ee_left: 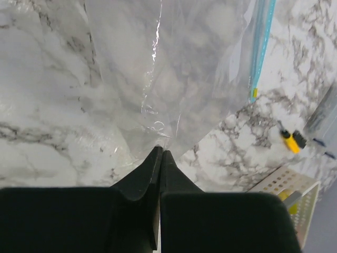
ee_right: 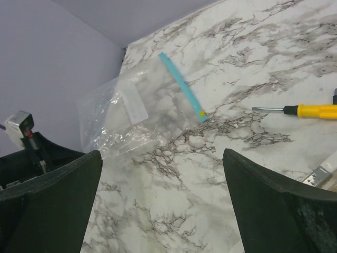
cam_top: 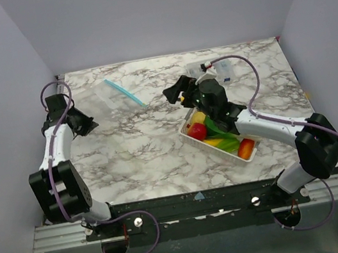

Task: Place the food in the zip-top bag and seal the zipper
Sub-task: Move the zipper food storage bag to the center of the board, then pick up the zipper food storage bag at the center of the board.

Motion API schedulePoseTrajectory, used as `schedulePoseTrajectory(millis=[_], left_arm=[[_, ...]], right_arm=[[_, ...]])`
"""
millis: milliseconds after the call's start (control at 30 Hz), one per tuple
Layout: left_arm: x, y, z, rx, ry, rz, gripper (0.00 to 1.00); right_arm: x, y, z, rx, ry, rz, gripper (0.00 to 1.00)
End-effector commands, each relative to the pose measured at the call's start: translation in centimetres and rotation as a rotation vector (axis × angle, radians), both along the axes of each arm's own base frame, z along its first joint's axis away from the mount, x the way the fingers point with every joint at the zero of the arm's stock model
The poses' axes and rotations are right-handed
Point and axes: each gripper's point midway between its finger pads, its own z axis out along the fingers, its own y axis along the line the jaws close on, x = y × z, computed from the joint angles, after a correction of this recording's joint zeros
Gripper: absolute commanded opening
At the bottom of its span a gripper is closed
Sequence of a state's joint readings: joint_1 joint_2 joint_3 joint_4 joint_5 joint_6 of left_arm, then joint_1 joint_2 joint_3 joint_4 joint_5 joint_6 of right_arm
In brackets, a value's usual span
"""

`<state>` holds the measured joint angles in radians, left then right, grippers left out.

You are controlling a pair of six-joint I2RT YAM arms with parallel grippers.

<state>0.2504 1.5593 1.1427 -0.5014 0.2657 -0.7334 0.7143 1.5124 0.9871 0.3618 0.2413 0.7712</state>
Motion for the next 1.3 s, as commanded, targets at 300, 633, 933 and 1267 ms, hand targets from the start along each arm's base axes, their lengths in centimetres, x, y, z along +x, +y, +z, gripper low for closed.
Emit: schedulePoseTrajectory(millis=[300, 633, 933, 1267], left_arm=[[-12.3, 2.7, -0.1, 0.429, 0.156, -0.103, 0.14], [-10.1, 2.3, 5.5, 0.511, -0.070, -0.001, 0.78], [-2.2, -5.5, 4.3, 0.651, 0.131, -0.200, 0.79], [5.8, -11.1, 0.5, 0.735, 0.309, -0.262, 0.82]], right_arm=[[-1.8, 1.9, -2.0, -0.161, -0.005, 0.131, 1.00], [-2.4, 0.9, -2.5, -0.201, -0.009, 0.096, 1.00], [-2.0, -1.2, -1.5, -0.231, -0.009, -0.003, 1.00], [-3.3, -6.7, -0.7, -0.270, -0.029, -0.170, 1.00]])
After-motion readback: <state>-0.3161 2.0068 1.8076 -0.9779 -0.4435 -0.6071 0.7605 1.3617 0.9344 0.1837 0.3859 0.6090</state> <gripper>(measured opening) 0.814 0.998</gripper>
